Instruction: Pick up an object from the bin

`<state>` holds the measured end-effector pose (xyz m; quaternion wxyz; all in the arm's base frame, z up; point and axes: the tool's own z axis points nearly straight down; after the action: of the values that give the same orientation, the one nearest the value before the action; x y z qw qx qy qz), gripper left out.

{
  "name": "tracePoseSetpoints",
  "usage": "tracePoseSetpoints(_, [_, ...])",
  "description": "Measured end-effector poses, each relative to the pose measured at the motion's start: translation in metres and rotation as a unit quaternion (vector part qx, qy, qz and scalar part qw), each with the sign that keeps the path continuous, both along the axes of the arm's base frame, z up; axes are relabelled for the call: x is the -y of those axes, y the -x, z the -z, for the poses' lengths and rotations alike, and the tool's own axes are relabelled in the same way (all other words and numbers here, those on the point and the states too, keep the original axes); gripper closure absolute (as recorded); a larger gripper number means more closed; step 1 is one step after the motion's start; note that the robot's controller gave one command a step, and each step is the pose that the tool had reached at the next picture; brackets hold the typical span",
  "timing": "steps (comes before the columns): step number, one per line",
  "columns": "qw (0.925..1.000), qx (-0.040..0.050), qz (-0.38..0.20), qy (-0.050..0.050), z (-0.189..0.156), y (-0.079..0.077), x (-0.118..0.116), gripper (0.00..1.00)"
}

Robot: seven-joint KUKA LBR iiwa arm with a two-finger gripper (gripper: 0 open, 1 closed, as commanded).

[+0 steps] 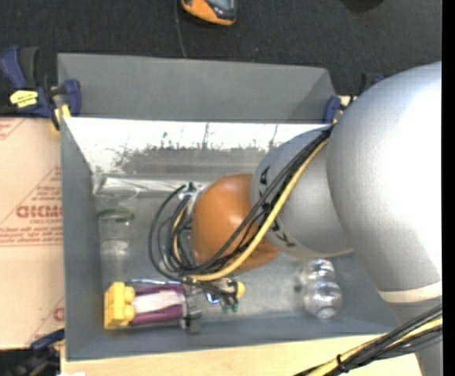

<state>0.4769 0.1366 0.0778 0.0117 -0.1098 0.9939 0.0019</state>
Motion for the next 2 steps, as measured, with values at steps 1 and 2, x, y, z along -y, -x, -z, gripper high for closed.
tracePoseSetpoints(1, [0.9848, 0.0038, -0.174, 0.006, 0.005, -0.006, -0.046, 0.00])
tracePoseSetpoints(2, [0.9899, 0.0096, -0.141, 0.003, -0.023, 0.004, -0.057, 0.00])
